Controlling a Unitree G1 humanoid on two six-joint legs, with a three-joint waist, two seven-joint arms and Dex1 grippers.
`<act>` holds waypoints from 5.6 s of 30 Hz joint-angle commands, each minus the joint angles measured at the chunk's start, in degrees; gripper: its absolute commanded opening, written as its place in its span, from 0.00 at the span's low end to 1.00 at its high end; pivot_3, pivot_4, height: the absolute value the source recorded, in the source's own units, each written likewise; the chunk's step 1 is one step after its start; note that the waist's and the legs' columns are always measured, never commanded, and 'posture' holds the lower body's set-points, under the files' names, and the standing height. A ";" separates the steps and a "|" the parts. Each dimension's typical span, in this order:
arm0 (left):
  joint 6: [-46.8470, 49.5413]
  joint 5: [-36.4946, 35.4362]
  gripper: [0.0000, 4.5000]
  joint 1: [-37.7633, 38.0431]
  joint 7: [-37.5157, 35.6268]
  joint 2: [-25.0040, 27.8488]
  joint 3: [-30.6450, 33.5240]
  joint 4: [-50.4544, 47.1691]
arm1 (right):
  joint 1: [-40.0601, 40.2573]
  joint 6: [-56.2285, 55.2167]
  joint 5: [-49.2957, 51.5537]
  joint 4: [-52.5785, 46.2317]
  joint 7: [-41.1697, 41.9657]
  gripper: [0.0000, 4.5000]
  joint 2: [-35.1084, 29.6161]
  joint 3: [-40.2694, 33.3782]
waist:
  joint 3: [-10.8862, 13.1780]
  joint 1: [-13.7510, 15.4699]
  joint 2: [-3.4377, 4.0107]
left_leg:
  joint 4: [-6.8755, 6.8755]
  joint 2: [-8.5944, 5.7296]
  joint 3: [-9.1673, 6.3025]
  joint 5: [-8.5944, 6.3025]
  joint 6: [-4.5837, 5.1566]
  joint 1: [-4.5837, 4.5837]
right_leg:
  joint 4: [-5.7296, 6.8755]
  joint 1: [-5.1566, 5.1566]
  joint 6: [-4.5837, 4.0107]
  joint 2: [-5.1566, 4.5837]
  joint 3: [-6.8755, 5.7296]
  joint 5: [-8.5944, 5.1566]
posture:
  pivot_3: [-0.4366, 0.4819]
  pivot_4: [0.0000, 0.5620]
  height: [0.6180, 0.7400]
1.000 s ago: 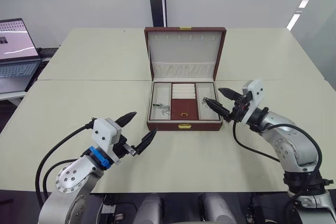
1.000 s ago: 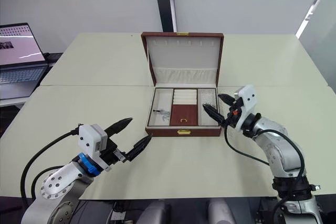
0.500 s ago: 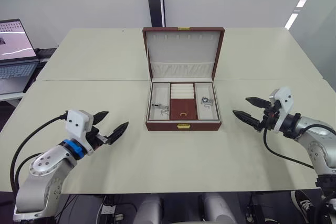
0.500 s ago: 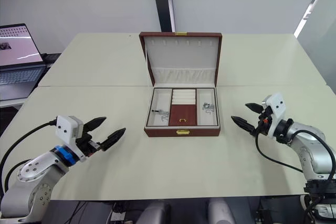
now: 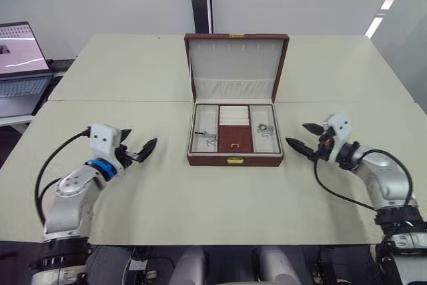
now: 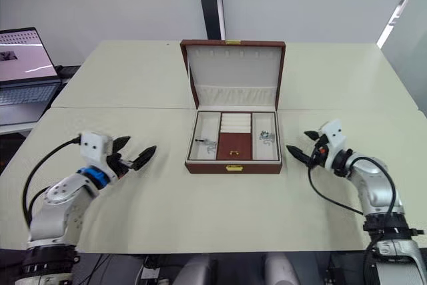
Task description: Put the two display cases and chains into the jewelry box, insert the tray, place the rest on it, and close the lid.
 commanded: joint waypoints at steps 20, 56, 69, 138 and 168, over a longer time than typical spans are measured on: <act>3.40 -0.86 0.00 -8.03 -4.59 -7.98 -8.71 -1.64 | -3.94 2.40 0.48 -5.12 1.31 0.00 5.44 3.24 | -0.01 -0.72 0.01 | 0.17 -0.03 -0.16 0.14 -0.23 -0.51 | 0.15 -0.50 0.00 0.01 -0.02 0.02 | 0.48 0.27 1.00; 10.87 -5.72 0.00 7.94 -7.31 -3.78 -3.19 -24.08 | 8.98 16.77 7.87 -24.28 1.96 0.00 2.93 -2.09 | -0.02 -0.48 0.02 | 0.17 -0.02 -0.25 0.04 -0.06 -0.51 | 0.15 -0.50 0.02 0.02 -0.04 0.03 | 0.48 0.27 1.00; -1.72 -10.35 0.00 32.97 -2.71 -8.69 10.00 -45.27 | -3.45 4.80 5.55 -1.61 5.49 0.00 -0.69 -6.40 | -0.02 0.04 0.02 | 0.18 0.02 0.01 0.03 -0.05 -0.49 | 0.10 -0.45 -0.02 -0.02 -0.02 0.06 | 0.48 0.27 1.00; -28.57 -5.68 0.00 64.99 2.47 -18.59 0.55 -57.08 | -37.08 -6.44 -2.09 32.76 29.41 0.00 5.52 -2.01 | 0.06 -0.91 0.03 | 0.20 0.07 0.49 -0.03 0.05 -0.44 | 0.09 -0.45 -0.04 0.02 0.19 0.08 | 0.48 0.27 1.00; -4.76 -12.05 0.99 18.87 -2.23 3.37 13.93 -7.56 | 8.17 -6.81 3.25 2.88 14.33 1.00 -9.56 -15.05 | -0.06 0.27 0.12 | 0.29 -0.01 0.26 -0.01 0.04 -0.40 | 0.14 -0.32 -0.02 0.00 0.01 0.10 | 0.48 0.27 1.00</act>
